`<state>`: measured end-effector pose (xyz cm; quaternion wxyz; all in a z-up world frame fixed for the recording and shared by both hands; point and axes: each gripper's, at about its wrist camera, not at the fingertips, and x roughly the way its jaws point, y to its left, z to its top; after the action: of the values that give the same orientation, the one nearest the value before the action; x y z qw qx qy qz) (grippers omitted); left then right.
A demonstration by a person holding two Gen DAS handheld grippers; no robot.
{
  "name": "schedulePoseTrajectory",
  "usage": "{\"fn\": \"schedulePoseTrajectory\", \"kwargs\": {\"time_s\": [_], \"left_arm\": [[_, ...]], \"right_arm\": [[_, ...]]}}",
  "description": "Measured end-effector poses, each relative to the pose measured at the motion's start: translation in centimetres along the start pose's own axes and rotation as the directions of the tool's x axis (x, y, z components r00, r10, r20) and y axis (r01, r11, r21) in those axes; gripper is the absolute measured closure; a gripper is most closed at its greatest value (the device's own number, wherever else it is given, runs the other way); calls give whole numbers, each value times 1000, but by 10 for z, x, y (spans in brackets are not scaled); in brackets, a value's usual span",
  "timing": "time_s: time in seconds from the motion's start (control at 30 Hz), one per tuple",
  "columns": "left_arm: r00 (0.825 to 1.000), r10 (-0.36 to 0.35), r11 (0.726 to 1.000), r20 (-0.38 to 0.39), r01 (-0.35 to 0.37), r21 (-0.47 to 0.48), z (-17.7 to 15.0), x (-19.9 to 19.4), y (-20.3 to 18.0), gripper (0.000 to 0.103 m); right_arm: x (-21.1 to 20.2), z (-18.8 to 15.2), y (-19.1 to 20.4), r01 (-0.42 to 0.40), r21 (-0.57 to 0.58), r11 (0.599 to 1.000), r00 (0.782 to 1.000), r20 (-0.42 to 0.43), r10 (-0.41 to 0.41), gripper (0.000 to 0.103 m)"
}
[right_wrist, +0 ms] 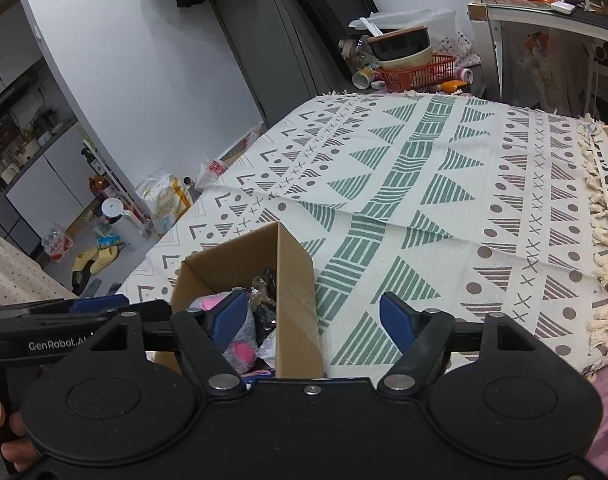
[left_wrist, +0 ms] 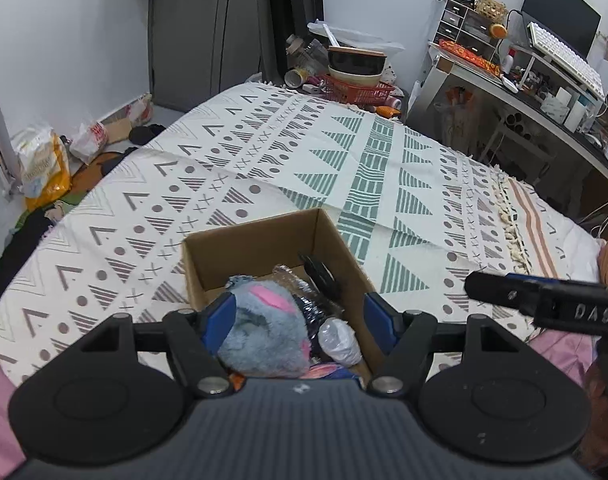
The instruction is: Organize soft objects
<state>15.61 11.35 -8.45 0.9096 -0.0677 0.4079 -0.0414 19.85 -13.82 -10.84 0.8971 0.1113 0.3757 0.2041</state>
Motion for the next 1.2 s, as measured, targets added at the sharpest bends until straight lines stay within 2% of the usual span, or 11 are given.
{"fn": "schedulePoseTrajectory", "kwargs": {"time_s": [0.17, 0.53, 0.67, 1.0, 1.2], "left_arm": [[999, 33, 997, 28, -35, 69, -8, -18, -3, 30], [996, 60, 993, 65, -66, 94, -11, -57, 7, 24], [995, 67, 993, 77, -74, 97, -14, -74, 8, 18], [994, 79, 995, 78, -84, 60, -28, -106, 1, 14], [994, 74, 996, 84, -78, 51, -33, -121, -8, 8]], "right_arm": [[-13, 2, 4, -7, -10, 1000, 1000, 17, 7, 18], [-43, -2, 10, 2, -83, 997, 999, 50, 3, 2], [-53, -3, 9, -3, -109, 994, 998, 59, 10, 1], [-82, -9, 4, -6, -158, 987, 998, 63, 16, 0], [-101, -15, 2, -14, -155, 988, 998, 63, 24, 0]]}}
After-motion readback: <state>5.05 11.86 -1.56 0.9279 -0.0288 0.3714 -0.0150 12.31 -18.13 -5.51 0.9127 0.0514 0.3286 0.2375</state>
